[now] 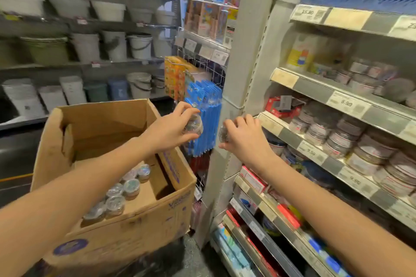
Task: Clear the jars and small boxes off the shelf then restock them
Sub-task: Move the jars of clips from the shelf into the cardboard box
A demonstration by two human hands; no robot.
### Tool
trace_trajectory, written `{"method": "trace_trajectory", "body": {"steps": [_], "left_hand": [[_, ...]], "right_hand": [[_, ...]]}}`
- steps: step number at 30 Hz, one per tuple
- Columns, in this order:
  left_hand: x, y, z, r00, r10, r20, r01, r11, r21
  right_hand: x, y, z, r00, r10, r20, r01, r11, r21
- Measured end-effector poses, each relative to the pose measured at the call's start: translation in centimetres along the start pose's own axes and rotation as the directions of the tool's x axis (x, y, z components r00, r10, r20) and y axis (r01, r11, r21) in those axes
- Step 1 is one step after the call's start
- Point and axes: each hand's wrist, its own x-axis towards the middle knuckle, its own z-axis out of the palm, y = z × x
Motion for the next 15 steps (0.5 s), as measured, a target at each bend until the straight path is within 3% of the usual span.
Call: {"method": "trace_trajectory", "body": {"steps": [5, 15], "left_hand": [[-3.8, -6.7, -1.0, 0.983, -0.178, 0.033, 0.177, 0.984, 0.028], [-5.2, -17.4, 3.2, 0.945, -0.280, 0.168, 0.262, 0.958, 0.119]], "right_hand": [[5.3, -6.5, 1.6, 0.980, -0.191, 0.053, 0.187, 0.980, 0.068], [14.2, -13.7, 9.1, 0.916, -0.397, 0.048, 0.387, 0.910, 0.148]]}}
